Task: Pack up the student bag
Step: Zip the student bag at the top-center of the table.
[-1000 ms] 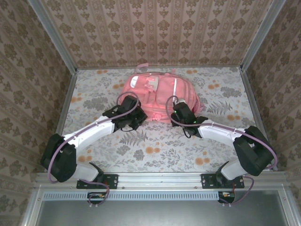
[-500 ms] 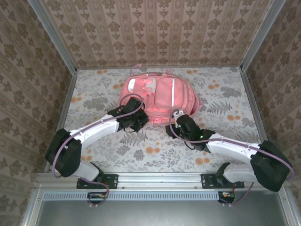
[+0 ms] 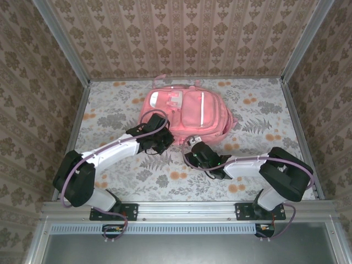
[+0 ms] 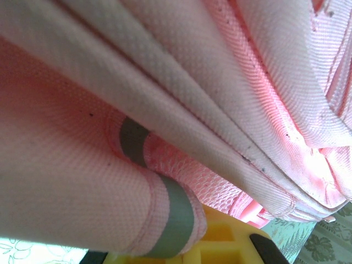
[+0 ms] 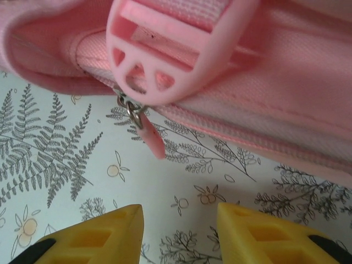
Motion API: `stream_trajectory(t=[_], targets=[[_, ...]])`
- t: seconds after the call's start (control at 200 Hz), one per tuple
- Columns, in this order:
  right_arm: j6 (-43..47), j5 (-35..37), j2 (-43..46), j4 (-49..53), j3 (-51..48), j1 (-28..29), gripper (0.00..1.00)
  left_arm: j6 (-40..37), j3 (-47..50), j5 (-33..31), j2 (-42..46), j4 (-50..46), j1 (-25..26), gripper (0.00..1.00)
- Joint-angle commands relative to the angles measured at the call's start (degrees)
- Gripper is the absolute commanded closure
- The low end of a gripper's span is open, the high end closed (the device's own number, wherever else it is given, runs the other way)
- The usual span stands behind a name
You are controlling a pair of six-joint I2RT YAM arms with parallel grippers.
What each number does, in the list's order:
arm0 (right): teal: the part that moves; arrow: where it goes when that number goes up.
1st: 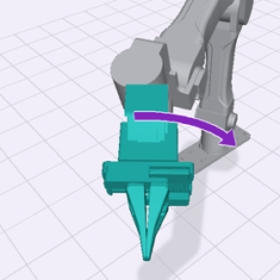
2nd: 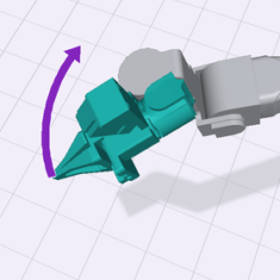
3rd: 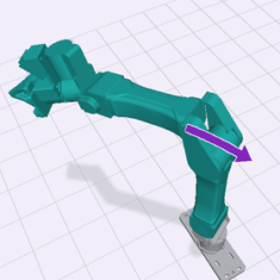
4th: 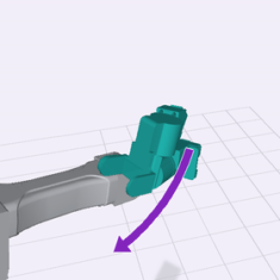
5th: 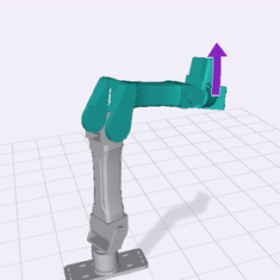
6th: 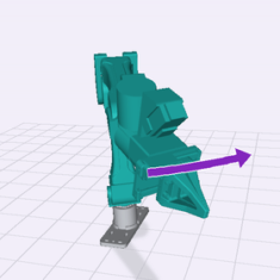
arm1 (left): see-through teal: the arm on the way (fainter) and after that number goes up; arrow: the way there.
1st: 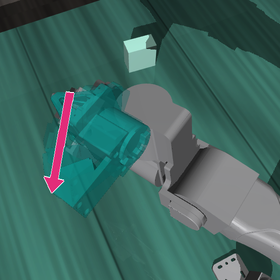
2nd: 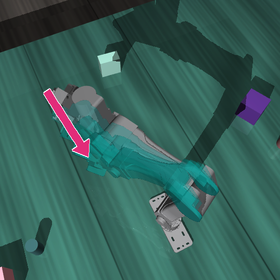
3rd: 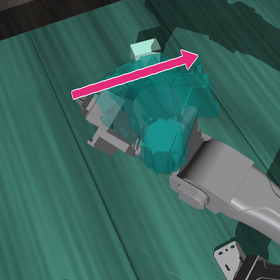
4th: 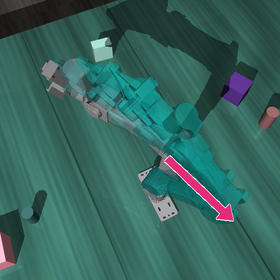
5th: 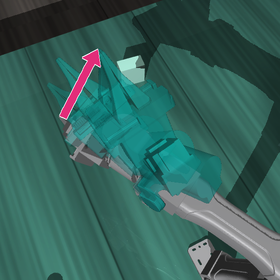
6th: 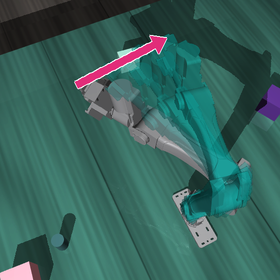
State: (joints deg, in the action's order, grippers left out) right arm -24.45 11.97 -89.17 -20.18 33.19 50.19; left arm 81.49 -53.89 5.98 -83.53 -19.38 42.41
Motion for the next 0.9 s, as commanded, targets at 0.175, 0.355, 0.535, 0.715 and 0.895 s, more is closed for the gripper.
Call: stream_trajectory(t=[0.175,0.355,0.535,0.715,0.895], targets=[[0.60,6.71,-5.38,-10.58,1.54,2.21,0.64,1.49,-2.64,-0.39,2.49,-1.81,0.74,1.00],[0.59,8.34,-9.30,-16.20,1.94,2.66,0.64,1.66,-3.43,-0.55,2.65,-3.51,0.91,1.00],[1.83,9.83,-10.76,-17.73,3.69,2.65,0.62,1.65,-3.44,-0.70,3.19,-4.71,1.00,1.00],[2.49,10.46,-11.30,-18.14,4.52,2.75,0.71,2.01,-3.04,-0.88,3.76,-4.88,0.96,1.00],[2.35,11.00,-9.72,-16.01,4.18,2.81,1.00,2.30,-2.71,-1.28,3.81,-4.56,1.00,1.00]])
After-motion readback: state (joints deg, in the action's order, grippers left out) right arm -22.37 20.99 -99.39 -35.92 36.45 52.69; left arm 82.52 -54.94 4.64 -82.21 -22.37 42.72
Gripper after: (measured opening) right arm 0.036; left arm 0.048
